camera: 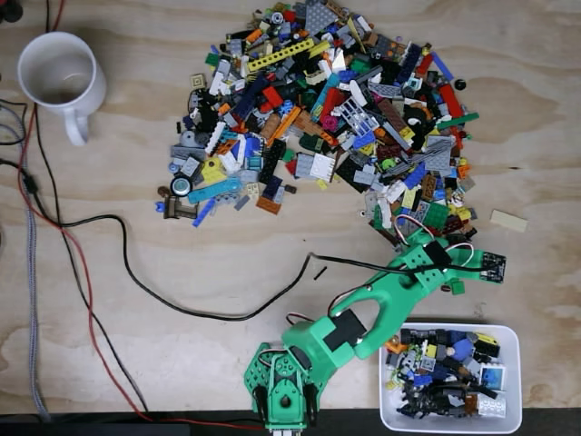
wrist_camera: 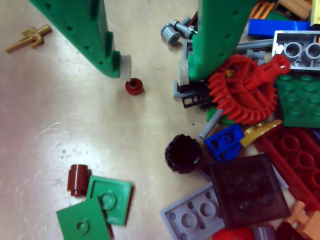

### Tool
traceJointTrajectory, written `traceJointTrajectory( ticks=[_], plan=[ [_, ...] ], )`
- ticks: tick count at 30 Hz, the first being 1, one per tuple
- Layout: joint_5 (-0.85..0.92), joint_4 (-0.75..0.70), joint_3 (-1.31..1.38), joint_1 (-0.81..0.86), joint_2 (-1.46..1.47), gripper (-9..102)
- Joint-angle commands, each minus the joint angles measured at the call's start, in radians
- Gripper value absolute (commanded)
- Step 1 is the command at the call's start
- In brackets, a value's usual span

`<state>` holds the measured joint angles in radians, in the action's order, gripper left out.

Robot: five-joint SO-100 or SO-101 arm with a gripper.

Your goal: Find the closest Lego and put it in the bin.

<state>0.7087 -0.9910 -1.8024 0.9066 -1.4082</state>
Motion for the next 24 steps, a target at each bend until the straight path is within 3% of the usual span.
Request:
traceJointTrajectory(
  ticks=[1, 8, 24],
  plan=[
    [0.011, 0.014, 0.034, 0.023, -0.028, 14],
    [0.037, -0.034, 0.038, 0.051, -0.067, 14],
    [0.037, 0.034, -0.005, 0.014, -0.009, 11]
  ],
)
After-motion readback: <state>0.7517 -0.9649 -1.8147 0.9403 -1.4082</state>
